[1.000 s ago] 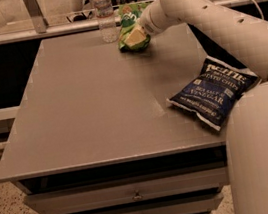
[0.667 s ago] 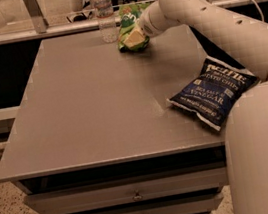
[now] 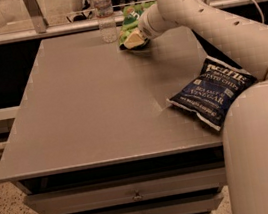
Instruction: Move green rice chip bag near water bottle
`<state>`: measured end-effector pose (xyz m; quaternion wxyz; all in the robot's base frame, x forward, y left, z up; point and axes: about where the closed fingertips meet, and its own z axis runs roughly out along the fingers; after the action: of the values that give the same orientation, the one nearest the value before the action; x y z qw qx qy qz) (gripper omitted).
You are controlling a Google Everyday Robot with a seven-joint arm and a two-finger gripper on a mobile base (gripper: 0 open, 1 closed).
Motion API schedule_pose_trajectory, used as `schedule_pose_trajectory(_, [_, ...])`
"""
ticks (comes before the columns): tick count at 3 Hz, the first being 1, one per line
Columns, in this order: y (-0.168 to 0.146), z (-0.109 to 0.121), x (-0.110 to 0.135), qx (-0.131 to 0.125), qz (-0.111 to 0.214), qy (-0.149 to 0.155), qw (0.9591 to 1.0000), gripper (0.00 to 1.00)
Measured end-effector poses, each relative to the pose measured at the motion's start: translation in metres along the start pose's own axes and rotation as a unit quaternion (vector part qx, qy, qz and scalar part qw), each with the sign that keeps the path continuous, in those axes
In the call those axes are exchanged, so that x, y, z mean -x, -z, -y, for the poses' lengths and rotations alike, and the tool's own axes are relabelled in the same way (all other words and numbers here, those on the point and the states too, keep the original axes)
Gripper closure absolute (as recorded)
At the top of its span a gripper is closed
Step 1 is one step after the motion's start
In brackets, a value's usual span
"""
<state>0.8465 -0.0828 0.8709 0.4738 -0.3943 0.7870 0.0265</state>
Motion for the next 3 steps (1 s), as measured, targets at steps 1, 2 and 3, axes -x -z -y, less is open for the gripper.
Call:
schedule_pose_trajectory(1, [0.003, -0.001, 0.001, 0.0, -0.002, 0.001, 1.0, 0.0])
schedule_pose_trajectory(2, [0.017, -0.004, 0.008, 0.005, -0.002, 0.013, 0.9999, 0.0])
schedule_pose_trajectory(3, [0.078, -0.006, 0.011, 0.034, 0.029, 0.026, 0.9986, 0.0])
